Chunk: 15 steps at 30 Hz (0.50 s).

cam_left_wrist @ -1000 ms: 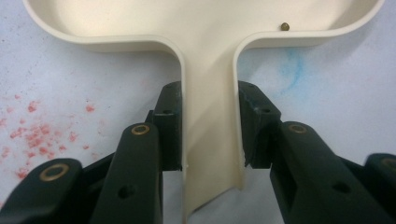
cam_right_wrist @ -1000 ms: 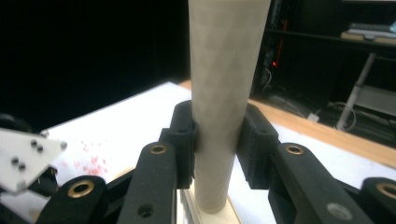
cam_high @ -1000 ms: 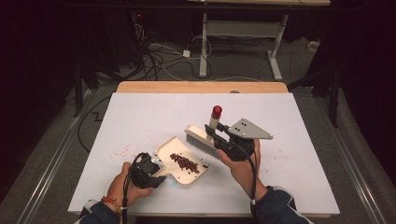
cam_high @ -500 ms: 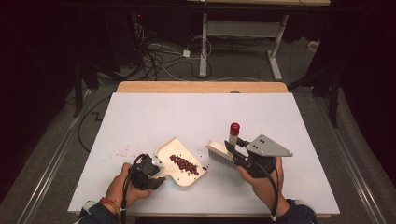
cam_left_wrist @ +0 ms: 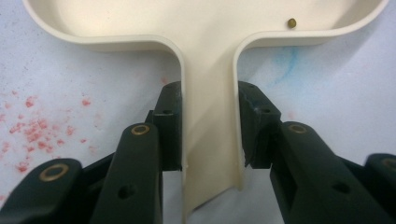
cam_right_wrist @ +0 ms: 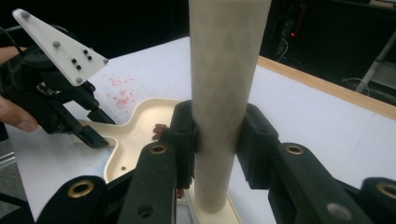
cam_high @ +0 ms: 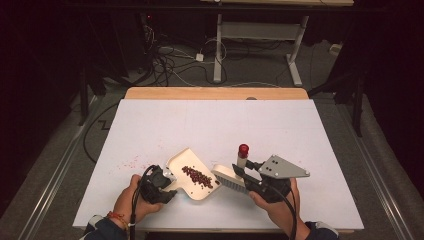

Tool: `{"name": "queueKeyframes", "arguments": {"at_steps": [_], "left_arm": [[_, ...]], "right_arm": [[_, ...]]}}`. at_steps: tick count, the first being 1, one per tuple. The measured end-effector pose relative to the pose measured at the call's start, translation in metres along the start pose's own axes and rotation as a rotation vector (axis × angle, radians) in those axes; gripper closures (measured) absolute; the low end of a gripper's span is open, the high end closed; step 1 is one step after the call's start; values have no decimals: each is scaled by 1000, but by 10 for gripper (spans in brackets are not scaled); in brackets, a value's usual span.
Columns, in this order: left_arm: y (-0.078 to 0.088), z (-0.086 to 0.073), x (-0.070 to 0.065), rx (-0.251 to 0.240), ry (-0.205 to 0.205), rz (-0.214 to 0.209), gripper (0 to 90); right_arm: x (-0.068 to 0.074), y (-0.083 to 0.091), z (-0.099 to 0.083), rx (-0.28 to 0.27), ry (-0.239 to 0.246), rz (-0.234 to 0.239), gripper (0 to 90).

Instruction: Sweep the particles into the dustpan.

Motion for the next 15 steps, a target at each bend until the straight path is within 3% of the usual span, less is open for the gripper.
{"name": "queueKeyframes", "arguments": {"at_steps": [6, 10, 11, 15], "left_arm": [[0, 0, 0, 0, -1, 1, 637], [0, 0, 0, 1, 0, 0, 637], [0, 0, 0, 1, 0, 0, 637], [0, 0, 0, 2, 1, -1, 637]], "right_arm": [[-1, 6, 5, -30, -4, 13, 701], [-8, 10, 8, -50, -3, -14, 701], [-16, 11, 11, -55, 9, -48, 701], [-28, 5, 10, -57, 0, -89, 701]]}}
Point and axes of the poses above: each handheld gripper's, and its own axes: y roughly backward along the jaws, z roughly out of its top, x roughly to its left, the point moved 9 cm from there along -y, roughly forward along the jaws, and after that the axes turned 3 degrees about z, right-handed, at the moved point
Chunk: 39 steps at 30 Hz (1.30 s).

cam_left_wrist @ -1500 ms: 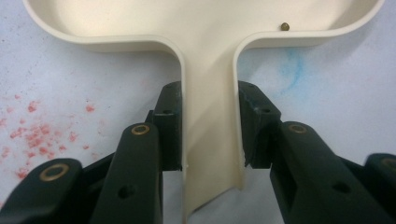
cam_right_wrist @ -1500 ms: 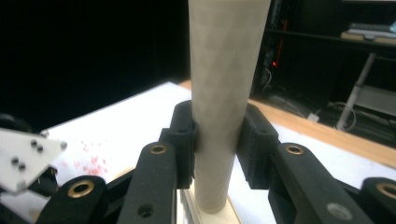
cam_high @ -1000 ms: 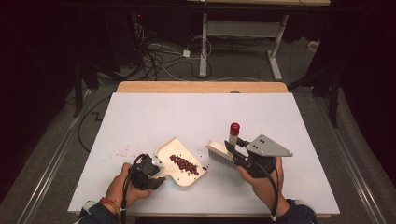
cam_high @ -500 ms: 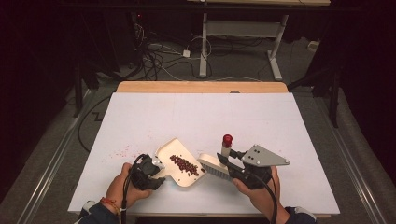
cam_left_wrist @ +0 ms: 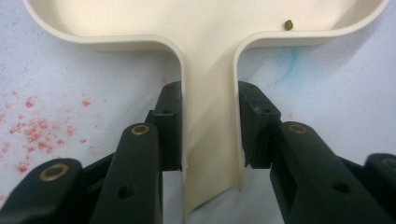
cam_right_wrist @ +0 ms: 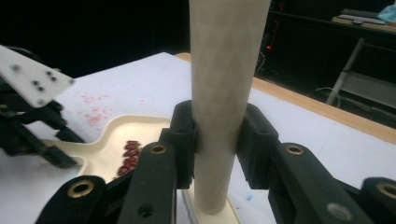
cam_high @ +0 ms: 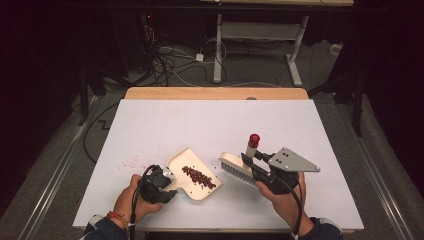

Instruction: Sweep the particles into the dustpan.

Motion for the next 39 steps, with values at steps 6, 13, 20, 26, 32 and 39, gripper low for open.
{"name": "queueKeyframes", "arguments": {"at_steps": [6, 13, 20, 26, 32, 39], "left_arm": [[3, 0, 0, -1, 1, -5, 637], [6, -2, 1, 12, -13, 10, 637], [5, -2, 1, 15, -14, 13, 637], [5, -2, 1, 14, -11, 11, 637], [4, -2, 1, 14, -11, 7, 637], [3, -2, 2, 17, -11, 6, 637]], "right_arm": [[-1, -18, -7, 18, 42, -39, 701], [-3, -35, -7, -3, 65, -66, 701], [26, -35, -5, 16, 48, 47, 702], [53, -32, 3, 9, 49, 122, 701], [43, -19, 13, -31, 56, 99, 701], [21, -17, 9, -27, 29, 52, 701]]}}
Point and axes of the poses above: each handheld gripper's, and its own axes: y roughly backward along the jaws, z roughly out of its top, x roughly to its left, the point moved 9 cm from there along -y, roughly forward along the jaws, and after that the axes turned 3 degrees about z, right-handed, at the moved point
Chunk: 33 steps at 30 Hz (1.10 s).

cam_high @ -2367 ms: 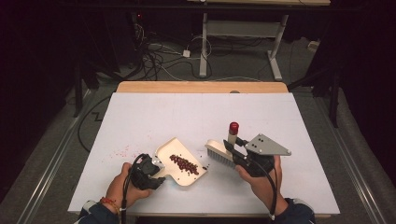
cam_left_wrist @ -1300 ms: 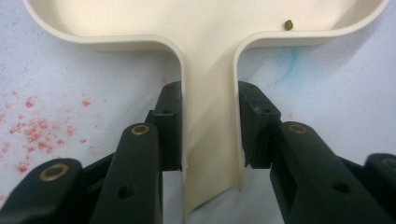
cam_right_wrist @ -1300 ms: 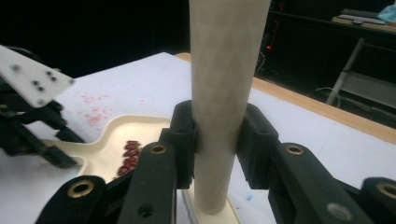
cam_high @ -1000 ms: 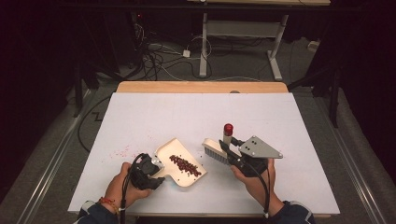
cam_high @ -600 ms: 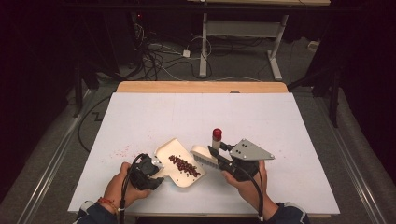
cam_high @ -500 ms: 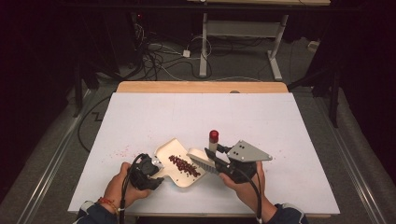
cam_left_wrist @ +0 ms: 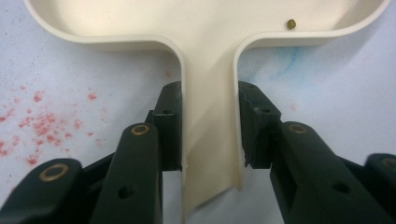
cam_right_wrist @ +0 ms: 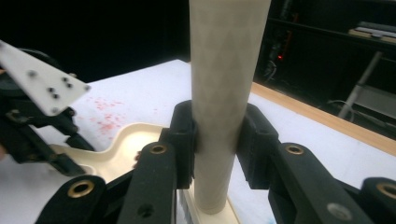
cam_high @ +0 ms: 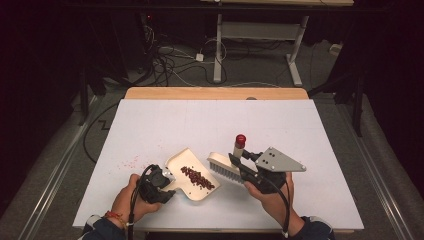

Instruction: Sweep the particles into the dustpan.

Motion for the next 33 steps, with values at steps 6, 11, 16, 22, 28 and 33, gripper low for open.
{"name": "queueKeyframes", "arguments": {"at_steps": [6, 11, 16, 22, 28, 33], "left_arm": [[0, 0, 0, -4, 5, -4, 637], [1, 2, -1, -17, 14, -8, 637], [0, 2, 0, -19, 18, -10, 637], [0, 2, 0, -23, 23, -13, 637], [-1, 2, 1, -23, 27, -17, 637], [-2, 2, 1, -28, 27, -16, 637]], "right_arm": [[-2, -11, -10, 27, 12, -6, 701], [14, -18, -12, 43, 32, 38, 701], [26, -19, -10, 42, 39, 77, 701], [26, -18, -7, 28, 19, 94, 701], [10, -22, 2, -8, 25, 31, 701], [-1, -36, 7, -34, 49, -21, 701]]}}
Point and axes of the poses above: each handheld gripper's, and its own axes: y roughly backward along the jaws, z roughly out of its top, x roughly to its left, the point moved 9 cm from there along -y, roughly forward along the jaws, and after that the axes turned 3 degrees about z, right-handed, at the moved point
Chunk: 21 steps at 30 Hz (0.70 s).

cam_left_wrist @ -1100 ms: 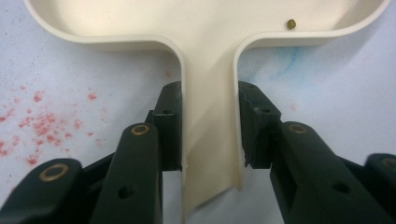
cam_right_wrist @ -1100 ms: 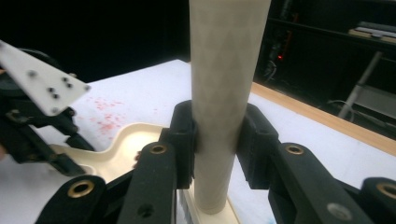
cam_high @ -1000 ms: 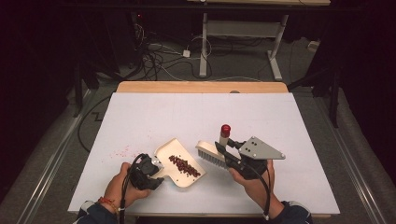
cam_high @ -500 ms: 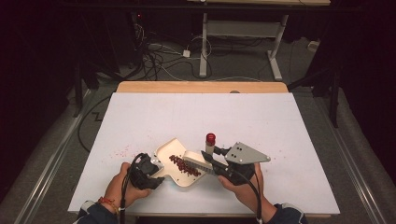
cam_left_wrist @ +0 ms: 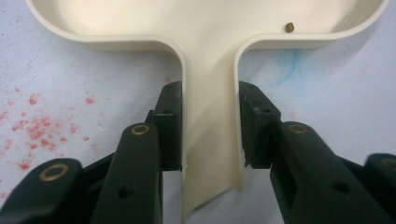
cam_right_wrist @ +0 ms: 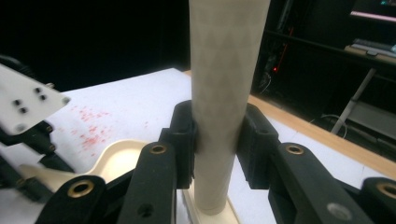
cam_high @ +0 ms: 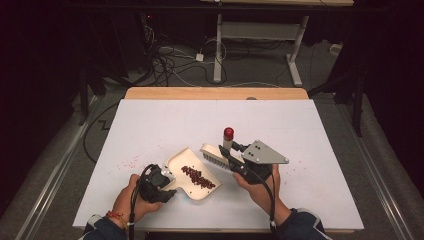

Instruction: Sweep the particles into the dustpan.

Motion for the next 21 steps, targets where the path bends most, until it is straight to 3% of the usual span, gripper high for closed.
{"name": "queueKeyframes", "arguments": {"at_steps": [7, 8, 21], "left_arm": [[0, 0, 0, -7, -13, 8, 637], [1, 0, 1, -10, -15, 10, 637], [-2, 0, 2, -14, -14, 9, 636]], "right_arm": [[3, -25, 1, -29, 18, 43, 701], [7, -29, -3, -19, 5, 69, 701], [28, -22, -7, -1, 10, 152, 701]]}}
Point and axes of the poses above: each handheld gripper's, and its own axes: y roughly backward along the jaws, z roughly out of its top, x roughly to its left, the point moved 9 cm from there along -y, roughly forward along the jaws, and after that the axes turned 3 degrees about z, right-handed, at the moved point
